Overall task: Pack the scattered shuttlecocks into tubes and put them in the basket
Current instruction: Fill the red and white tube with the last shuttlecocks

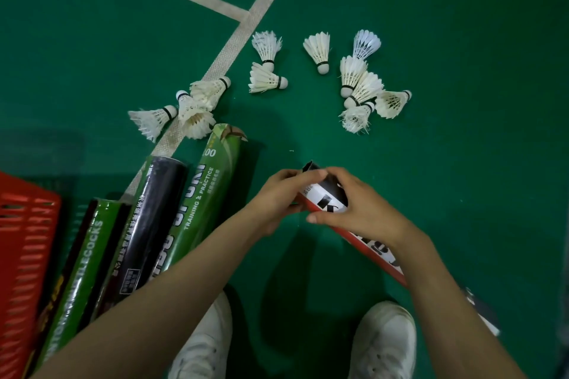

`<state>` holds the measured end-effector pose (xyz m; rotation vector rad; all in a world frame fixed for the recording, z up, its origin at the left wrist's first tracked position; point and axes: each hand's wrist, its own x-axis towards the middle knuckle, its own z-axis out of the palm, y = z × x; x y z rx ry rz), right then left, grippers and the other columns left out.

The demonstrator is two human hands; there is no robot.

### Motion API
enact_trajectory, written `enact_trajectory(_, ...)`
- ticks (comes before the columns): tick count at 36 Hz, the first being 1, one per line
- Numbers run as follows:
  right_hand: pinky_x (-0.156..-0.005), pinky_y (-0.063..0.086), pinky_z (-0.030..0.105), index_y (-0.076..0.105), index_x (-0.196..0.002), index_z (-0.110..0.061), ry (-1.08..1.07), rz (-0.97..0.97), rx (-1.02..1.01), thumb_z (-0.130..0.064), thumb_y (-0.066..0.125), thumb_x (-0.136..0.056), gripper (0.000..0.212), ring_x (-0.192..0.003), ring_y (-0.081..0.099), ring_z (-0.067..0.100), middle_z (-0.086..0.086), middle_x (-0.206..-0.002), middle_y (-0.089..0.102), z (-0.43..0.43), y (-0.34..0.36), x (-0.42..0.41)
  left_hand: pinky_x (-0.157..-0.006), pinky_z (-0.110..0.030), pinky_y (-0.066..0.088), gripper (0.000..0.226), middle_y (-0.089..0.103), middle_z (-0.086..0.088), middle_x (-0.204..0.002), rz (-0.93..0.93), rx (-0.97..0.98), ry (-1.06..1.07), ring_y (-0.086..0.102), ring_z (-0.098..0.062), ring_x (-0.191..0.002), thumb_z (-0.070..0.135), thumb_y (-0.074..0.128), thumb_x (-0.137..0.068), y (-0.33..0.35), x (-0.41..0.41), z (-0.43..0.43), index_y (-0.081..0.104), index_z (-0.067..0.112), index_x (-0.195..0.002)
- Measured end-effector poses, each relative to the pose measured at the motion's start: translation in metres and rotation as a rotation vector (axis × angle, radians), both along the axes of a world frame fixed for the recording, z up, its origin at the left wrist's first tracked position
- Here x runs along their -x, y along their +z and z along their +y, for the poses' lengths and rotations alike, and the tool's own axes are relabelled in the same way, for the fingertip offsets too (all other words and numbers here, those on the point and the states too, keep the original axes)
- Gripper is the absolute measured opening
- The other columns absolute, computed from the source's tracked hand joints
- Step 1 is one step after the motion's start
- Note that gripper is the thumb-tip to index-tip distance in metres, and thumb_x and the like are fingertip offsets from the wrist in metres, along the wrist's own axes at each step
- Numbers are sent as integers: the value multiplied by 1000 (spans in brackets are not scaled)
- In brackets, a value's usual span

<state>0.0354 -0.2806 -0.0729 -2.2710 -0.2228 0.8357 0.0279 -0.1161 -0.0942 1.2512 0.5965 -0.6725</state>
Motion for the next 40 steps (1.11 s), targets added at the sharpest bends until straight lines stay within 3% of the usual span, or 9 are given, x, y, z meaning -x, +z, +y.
enact_trajectory(4, -92, 51, 39, 49, -124, -38, -130, 238, -151, -56, 57, -85, 43, -102, 62, 11, -8, -116, 63, -6, 3, -10, -61, -28, 54, 89, 68, -11, -92, 75, 12, 198, 66, -20, -79, 55, 82, -57, -13, -4, 2, 55, 0, -122)
enact_trajectory(8, -107, 37, 40, 44, -135, -29, -379, 5, -15, -36, 47, -98, 38, -122, 47, 17, 1, -141, 44, -16, -19, -46, -63, -32, 51, 69, 66, -8, -80, 152, 15, 390, 64, -21, -76, 57, 74, -69, -20, -9, 9, 58, 4, -112)
enact_trajectory(11, -103, 40, 40, 38, -141, -32, -428, -82, 65, -23, 51, -97, 47, -111, 50, 22, 8, -147, 30, -20, -33, -76, -63, -32, 49, 81, 67, -9, -88, 156, -42, 486, 65, -22, -81, 62, 72, -69, -23, -14, 8, 53, 7, -124)
enact_trajectory(21, -118, 8, 48, 20, -151, -25, -142, -46, 430, -10, 44, -96, 62, -146, -11, 25, -4, -159, -14, -8, -48, -126, -74, -40, 55, 68, 70, -16, -109, 93, 70, 441, 68, -31, -99, 66, 67, -67, -17, -45, 22, 56, 16, -112)
enact_trajectory(24, -117, 13, 41, 14, -152, -16, -194, -90, 413, 4, 44, -91, 71, -146, 0, 27, -4, -160, -10, -8, -51, -126, -69, -35, 53, 80, 69, -17, -112, 63, 52, 371, 69, -29, -98, 69, 65, -59, -14, -51, 25, 56, 14, -116)
enact_trajectory(28, -107, 31, 33, 27, -146, -6, -294, -299, 335, 15, 40, -84, 67, -137, 28, 31, 10, -156, 15, -7, -47, -123, -93, -45, 51, 85, 72, -13, -108, 23, 58, 354, 69, -28, -99, 71, 62, -65, -13, -60, 37, 56, 10, -125)
enact_trajectory(32, -91, 35, 27, 52, -124, -1, -320, -483, 208, -5, 57, -91, 34, -113, 50, 30, 16, -130, 45, -1, -38, -119, -85, -42, 53, 92, 70, -15, -109, 9, 32, 213, 69, -30, -98, 74, 58, -61, -2, -69, 46, 51, 11, -129)
enact_trajectory(37, -81, 30, 14, 57, -101, -5, -467, -462, -39, -26, 59, -93, 22, -100, 42, 19, 6, -110, 38, 18, -18, -109, -68, -28, 55, 60, 72, -3, -79, 14, 8, 11, 70, -16, -68, 68, 48, -83, 2, -63, 43, 58, 16, -111)
enact_trajectory(40, -82, 27, -3, 54, -91, -9, -542, -376, -185, -26, 56, -95, 17, -107, 40, 15, 5, -116, 34, 28, -3, -100, -73, -18, 44, 57, 62, 15, -108, -46, 18, -82, 58, -1, -74, 58, 45, -90, 0, -51, 38, 47, 21, -134)
